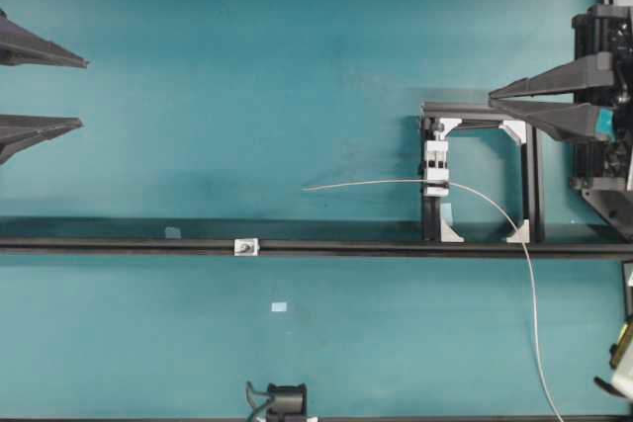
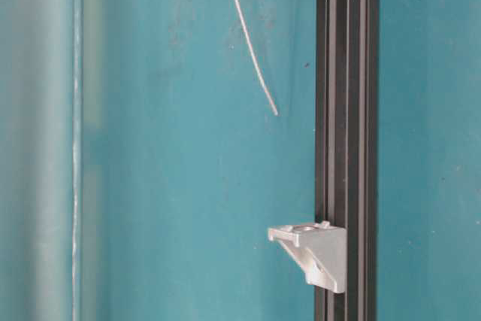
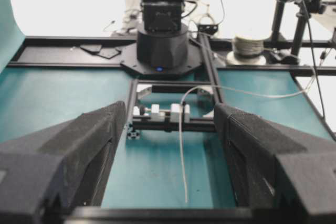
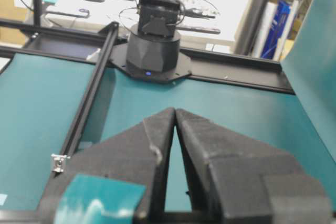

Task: Insert the wire into the hole on the left side and pull it with the left arm.
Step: 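Move the right gripper left toward the gray wire at the white clamp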

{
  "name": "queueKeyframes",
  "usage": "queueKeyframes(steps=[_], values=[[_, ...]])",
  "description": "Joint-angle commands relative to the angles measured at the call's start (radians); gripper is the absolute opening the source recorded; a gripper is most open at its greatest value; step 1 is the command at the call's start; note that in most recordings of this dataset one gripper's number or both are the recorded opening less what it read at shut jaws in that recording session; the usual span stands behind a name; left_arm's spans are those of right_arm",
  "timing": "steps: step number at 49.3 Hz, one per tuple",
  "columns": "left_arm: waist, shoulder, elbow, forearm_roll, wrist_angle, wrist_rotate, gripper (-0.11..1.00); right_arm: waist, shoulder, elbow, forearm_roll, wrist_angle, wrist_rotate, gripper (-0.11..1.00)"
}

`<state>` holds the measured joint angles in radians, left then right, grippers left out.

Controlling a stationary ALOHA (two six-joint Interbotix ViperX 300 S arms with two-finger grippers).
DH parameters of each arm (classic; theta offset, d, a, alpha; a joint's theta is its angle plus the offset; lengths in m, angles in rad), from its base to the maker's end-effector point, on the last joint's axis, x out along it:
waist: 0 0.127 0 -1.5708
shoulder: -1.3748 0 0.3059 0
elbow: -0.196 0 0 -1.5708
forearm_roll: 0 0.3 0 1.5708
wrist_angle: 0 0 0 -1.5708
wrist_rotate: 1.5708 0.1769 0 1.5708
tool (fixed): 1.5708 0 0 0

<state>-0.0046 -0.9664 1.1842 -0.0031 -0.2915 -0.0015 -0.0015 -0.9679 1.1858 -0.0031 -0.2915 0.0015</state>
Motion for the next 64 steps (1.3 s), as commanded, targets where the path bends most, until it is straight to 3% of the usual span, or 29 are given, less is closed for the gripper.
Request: queueKeyframes(steps=[1, 9, 15, 20, 24, 28, 31, 36, 38, 49, 64], values=[[0.003, 0.009, -0.015, -0.02, -0.009, 0.021, 0.24, -0.005, 0.009, -0.021, 0.006, -0.012, 0.012, 0.24], [0.002, 0.009, -0.015, -0.025, -0.014, 0.044, 0.0, -0.008, 0.014, -0.02, 0.006, -0.035, 0.025, 0.02], [0.002, 0.009, -0.011, -0.025, -0.02, 0.044, -0.08, -0.009, 0.021, -0.02, 0.006, -0.037, 0.026, 0.01], [0.003, 0.012, 0.002, -0.026, -0.028, 0.043, 0.0, -0.009, 0.032, -0.014, 0.008, -0.037, 0.037, 0.01], [0.002, 0.021, 0.011, -0.025, -0.032, 0.043, 0.15, -0.012, 0.046, -0.006, 0.006, -0.037, 0.058, 0.06], [0.003, 0.034, 0.015, -0.026, -0.038, 0.041, 0.35, -0.018, 0.055, 0.002, 0.008, -0.038, 0.078, 0.23], [0.002, 0.051, 0.015, -0.026, -0.046, 0.041, 0.51, -0.025, 0.061, 0.005, 0.008, -0.041, 0.089, 0.42], [0.003, 0.08, 0.011, -0.026, -0.049, 0.041, 0.55, -0.026, 0.064, 0.015, 0.006, -0.041, 0.098, 0.72], [0.003, 0.094, 0.011, -0.026, -0.049, 0.041, 0.57, -0.026, 0.064, 0.021, 0.006, -0.041, 0.1, 0.8], [0.003, 0.156, 0.015, -0.026, -0.072, 0.041, 0.68, -0.026, 0.069, 0.035, 0.008, -0.052, 0.13, 0.76], [0.003, 0.193, 0.028, -0.028, -0.077, 0.038, 0.68, -0.026, 0.178, 0.029, 0.008, -0.052, 0.172, 0.76]])
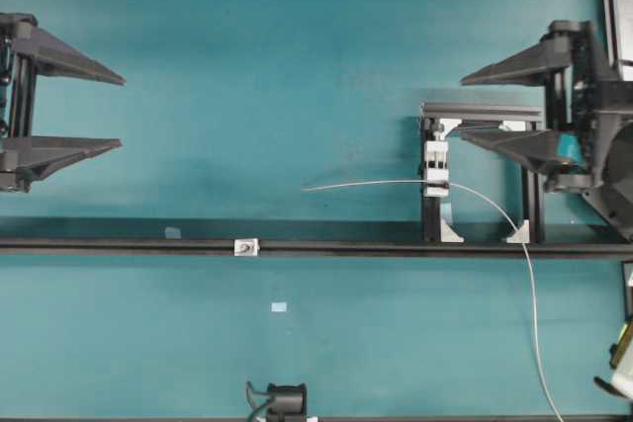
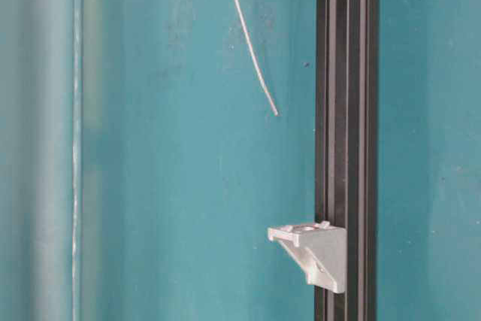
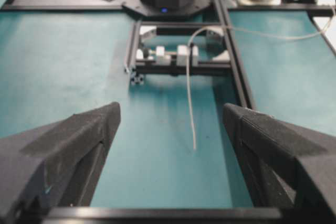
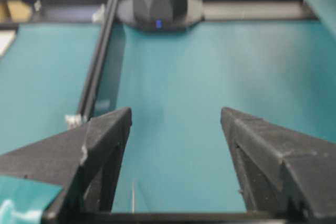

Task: Insert the wire into the hole on the left side and pull it with the left arm.

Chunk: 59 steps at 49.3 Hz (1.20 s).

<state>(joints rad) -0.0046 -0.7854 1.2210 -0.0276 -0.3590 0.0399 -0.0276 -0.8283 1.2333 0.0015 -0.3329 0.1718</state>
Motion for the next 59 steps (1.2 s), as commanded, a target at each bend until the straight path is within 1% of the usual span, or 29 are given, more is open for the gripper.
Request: queueKeyframes(steps=[1, 11, 36, 59], values=[[0.003, 0.015, -0.009, -0.002, -0.009, -0.003, 0.68, 0.0, 0.051, -0.021, 0.002, -0.011, 0.002, 0.76], [0.003, 0.08, -0.009, -0.006, -0.008, -0.005, 0.68, 0.0, 0.163, -0.044, 0.002, -0.012, 0.002, 0.76], [0.009, 0.236, -0.009, -0.006, -0.009, -0.006, 0.68, 0.051, 0.422, -0.129, -0.003, -0.025, 0.002, 0.76], [0.009, 0.295, -0.009, -0.006, -0.011, -0.008, 0.68, 0.074, 0.621, -0.21, -0.003, -0.025, 0.003, 0.76]])
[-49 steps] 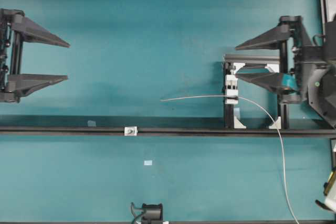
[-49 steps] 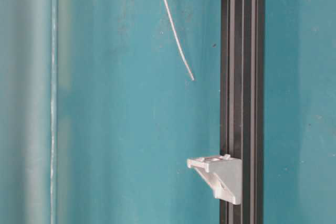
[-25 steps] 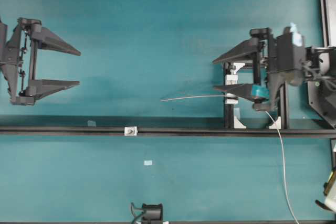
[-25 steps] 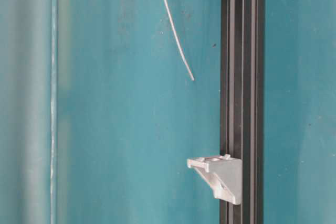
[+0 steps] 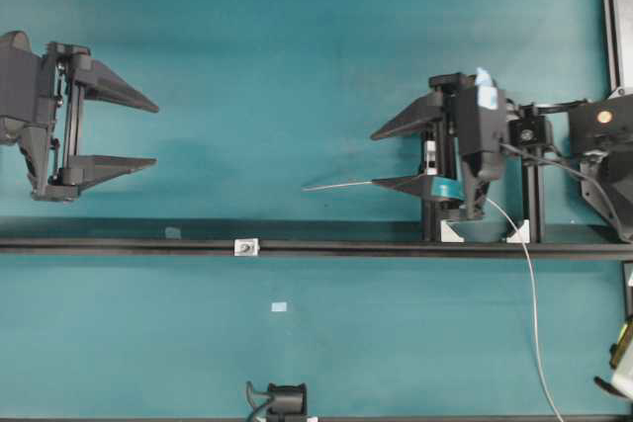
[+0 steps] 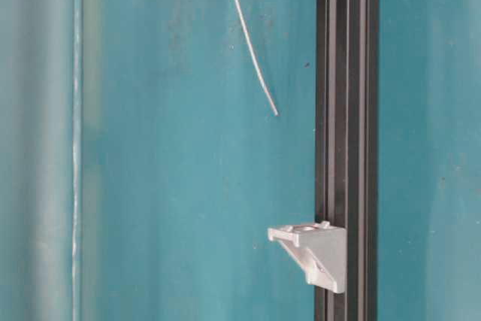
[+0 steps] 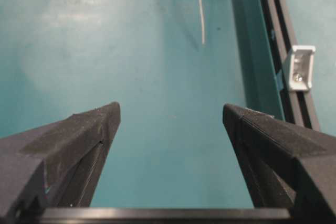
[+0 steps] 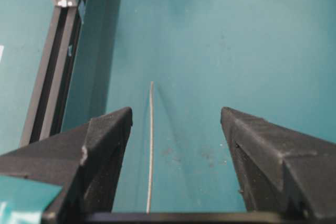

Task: Insert the wire into the hole on the left side and pull it with the left arm.

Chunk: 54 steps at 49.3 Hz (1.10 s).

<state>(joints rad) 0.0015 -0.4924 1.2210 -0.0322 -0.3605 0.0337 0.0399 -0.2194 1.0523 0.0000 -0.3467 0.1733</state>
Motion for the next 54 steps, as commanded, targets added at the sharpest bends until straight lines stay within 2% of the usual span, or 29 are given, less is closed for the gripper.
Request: queueKeyframes(steps=[1, 23, 54], values=[[0.003, 0.002, -0.011, -0.002, -0.009, -0.002, 0.68, 0.008, 0.018, -0.031, -0.002, -0.009, 0.002, 0.76], [0.003, 0.005, -0.006, -0.003, -0.009, -0.002, 0.68, 0.021, 0.132, -0.061, -0.002, -0.008, 0.014, 0.76], [0.003, 0.025, -0.005, -0.003, -0.009, -0.005, 0.68, 0.012, 0.224, -0.109, -0.002, -0.005, 0.017, 0.76]])
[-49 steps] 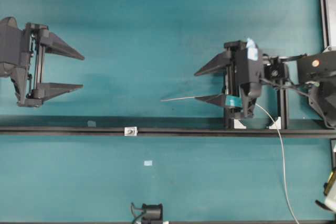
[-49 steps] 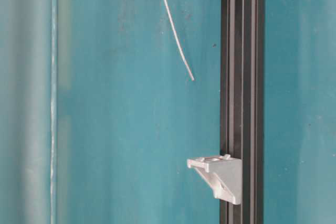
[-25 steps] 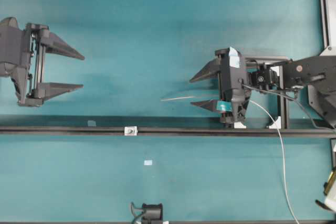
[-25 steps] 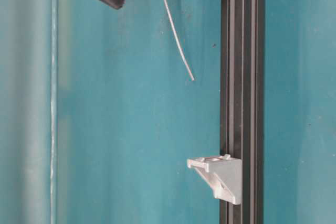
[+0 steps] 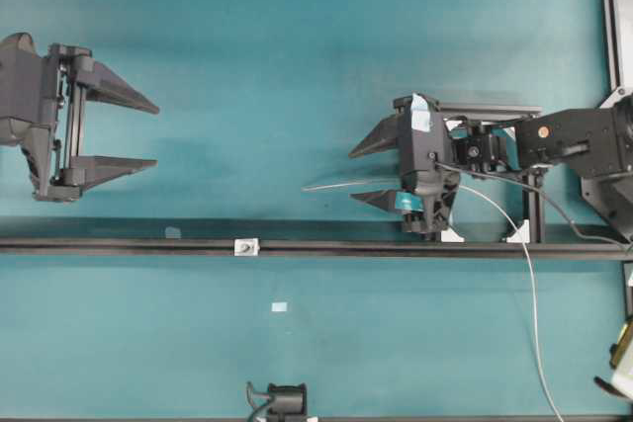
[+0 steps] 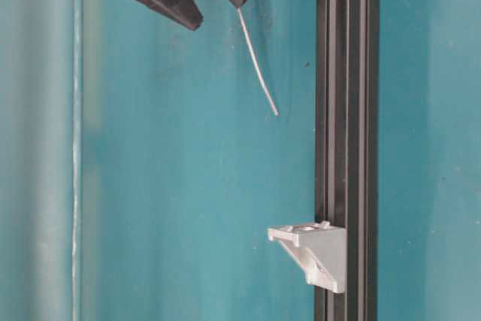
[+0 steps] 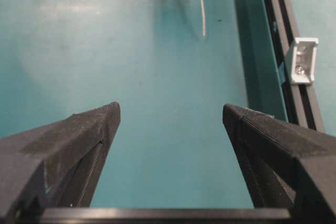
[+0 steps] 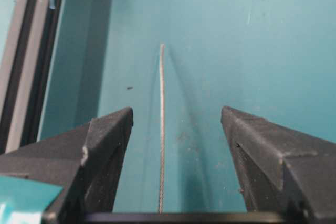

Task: Insert the wire into the hole on the left side and pull it with the left arm.

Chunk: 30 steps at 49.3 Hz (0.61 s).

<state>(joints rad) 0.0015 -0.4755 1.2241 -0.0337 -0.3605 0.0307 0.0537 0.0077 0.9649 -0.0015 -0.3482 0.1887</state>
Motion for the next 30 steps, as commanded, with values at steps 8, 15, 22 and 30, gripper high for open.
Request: queueKeyframes(steps=[8, 15, 22, 30], values=[[0.003, 0.064, -0.021, -0.002, -0.009, -0.003, 0.68, -0.009, 0.015, -0.028, 0.005, -0.003, 0.002, 0.76], [0.003, 0.101, -0.038, -0.002, -0.009, -0.003, 0.68, -0.018, 0.021, -0.028, 0.006, -0.003, 0.002, 0.76], [0.003, 0.109, -0.044, 0.0, -0.012, -0.002, 0.68, -0.025, 0.021, -0.026, 0.005, -0.003, 0.003, 0.76], [0.003, 0.107, -0.044, 0.0, -0.014, -0.002, 0.68, -0.025, 0.026, -0.028, 0.006, -0.005, 0.002, 0.76]])
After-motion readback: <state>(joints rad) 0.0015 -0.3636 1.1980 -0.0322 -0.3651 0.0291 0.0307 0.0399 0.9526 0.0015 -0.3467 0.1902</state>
